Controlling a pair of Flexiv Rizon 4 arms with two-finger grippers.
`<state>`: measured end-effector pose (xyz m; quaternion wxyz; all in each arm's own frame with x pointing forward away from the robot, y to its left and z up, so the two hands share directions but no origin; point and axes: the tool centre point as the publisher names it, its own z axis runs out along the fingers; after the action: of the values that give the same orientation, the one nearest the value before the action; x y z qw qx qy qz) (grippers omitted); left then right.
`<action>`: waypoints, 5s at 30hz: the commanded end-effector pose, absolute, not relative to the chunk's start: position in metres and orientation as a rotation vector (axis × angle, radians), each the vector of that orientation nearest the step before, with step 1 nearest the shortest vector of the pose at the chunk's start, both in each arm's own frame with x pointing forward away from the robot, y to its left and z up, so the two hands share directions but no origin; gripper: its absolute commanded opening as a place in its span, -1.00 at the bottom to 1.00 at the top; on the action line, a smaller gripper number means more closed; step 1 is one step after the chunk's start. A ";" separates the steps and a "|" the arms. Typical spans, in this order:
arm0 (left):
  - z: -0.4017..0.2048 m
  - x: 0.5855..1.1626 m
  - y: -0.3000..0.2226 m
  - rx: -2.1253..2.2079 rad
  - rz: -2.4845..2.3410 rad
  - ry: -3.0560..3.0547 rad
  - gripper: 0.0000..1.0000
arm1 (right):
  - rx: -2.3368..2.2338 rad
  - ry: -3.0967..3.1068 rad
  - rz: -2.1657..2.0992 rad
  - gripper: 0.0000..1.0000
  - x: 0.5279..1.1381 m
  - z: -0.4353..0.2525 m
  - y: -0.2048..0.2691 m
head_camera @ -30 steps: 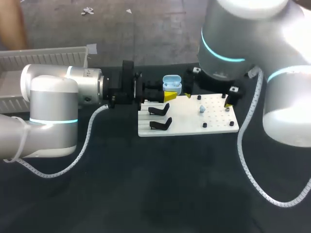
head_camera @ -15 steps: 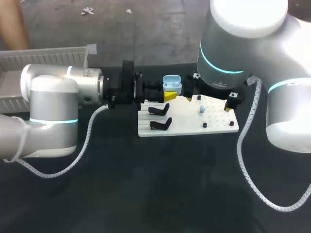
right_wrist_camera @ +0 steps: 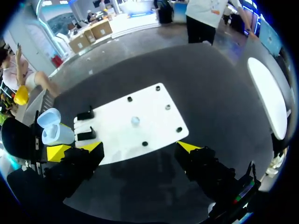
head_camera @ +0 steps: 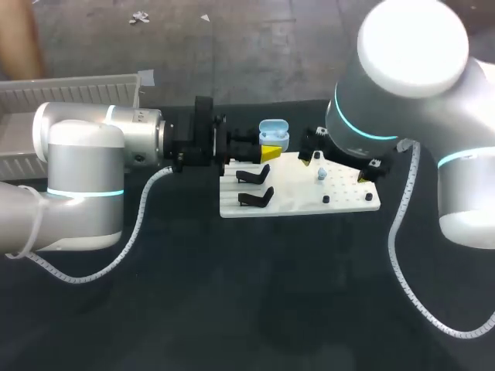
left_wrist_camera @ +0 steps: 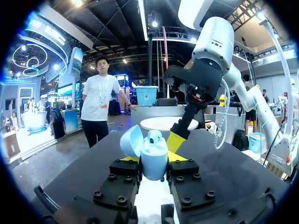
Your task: Pick up each earbud case from the left stands, insert the matching earbuds, close the lid, and place the case in the box.
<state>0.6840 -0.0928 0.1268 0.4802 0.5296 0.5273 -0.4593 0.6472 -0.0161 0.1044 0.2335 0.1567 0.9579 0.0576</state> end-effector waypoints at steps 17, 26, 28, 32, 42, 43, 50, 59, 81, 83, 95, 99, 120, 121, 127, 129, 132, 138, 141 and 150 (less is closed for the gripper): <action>0.126 0.682 -0.093 1.285 -1.114 1.283 -1.00 | 0.407 2.688 0.144 0.82 0.688 0.046 -0.015; 0.126 0.682 -0.093 1.285 -1.114 1.283 -1.00 | 0.440 2.694 0.153 0.43 0.692 0.038 -0.018; 0.126 0.682 -0.093 1.285 -1.114 1.283 -1.00 | 0.446 2.694 0.156 0.37 0.693 0.038 -0.018; 0.126 0.682 -0.093 1.285 -1.114 1.283 -1.00 | 0.454 2.697 0.163 0.17 0.696 0.035 -0.015; 0.126 0.682 -0.093 1.285 -1.114 1.283 -1.00 | 0.475 2.710 0.184 0.00 0.703 0.031 -0.014; 0.126 0.682 -0.093 1.285 -1.114 1.283 -1.00 | 0.476 2.710 0.184 0.00 0.703 0.031 -0.014; 0.126 0.682 -0.093 1.285 -1.114 1.283 -1.00 | 0.483 2.714 0.189 -0.04 0.706 0.030 -0.014; 0.126 0.682 -0.093 1.285 -1.114 1.283 -1.00 | 0.487 2.715 0.189 -0.08 0.707 0.030 -0.013; 0.148 0.674 -0.071 1.288 -1.102 1.252 -1.00 | 0.481 2.720 0.197 -0.07 0.710 0.027 -0.009; 0.148 0.674 -0.071 1.288 -1.102 1.252 -1.00 | 0.481 2.721 0.196 -0.09 0.710 0.027 -0.009; 0.148 0.674 -0.071 1.288 -1.102 1.252 -1.00 | 0.491 2.720 0.193 -0.28 0.711 0.027 -0.010; 0.148 0.674 -0.071 1.288 -1.102 1.252 -1.00 | 0.493 2.722 0.193 -0.32 0.711 0.027 -0.010; 0.148 0.674 -0.071 1.288 -1.102 1.252 -1.00 | 0.504 2.736 0.128 -0.31 0.710 0.032 -0.009; 0.148 0.674 -0.071 1.288 -1.102 1.252 -1.00 | 0.505 2.736 0.128 -0.32 0.710 0.032 -0.008; 0.148 0.674 -0.071 1.288 -1.102 1.252 -1.00 | 0.511 2.737 0.125 -0.35 0.710 0.031 -0.008; 0.148 0.674 -0.071 1.288 -1.102 1.252 -1.00 | 0.514 2.737 0.123 -0.38 0.711 0.030 -0.009; 0.148 0.674 -0.071 1.288 -1.102 1.252 -1.00 | 0.518 2.738 0.124 -0.41 0.711 0.029 -0.009; 0.148 0.674 -0.071 1.288 -1.102 1.252 -1.00 | 0.520 2.739 0.123 -0.55 0.711 0.029 -0.009; 0.148 0.674 -0.071 1.288 -1.102 1.252 -1.00 | 0.521 2.741 0.121 -0.66 0.711 0.029 -0.008; 0.148 0.674 -0.071 1.288 -1.102 1.252 -1.00 | 0.526 2.744 0.117 -1.00 0.711 0.029 -0.008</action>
<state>0.6759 -0.0706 0.1484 0.4906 0.5332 0.5162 -0.4567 0.7090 -0.0096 0.0288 0.1740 0.1853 0.9662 0.0433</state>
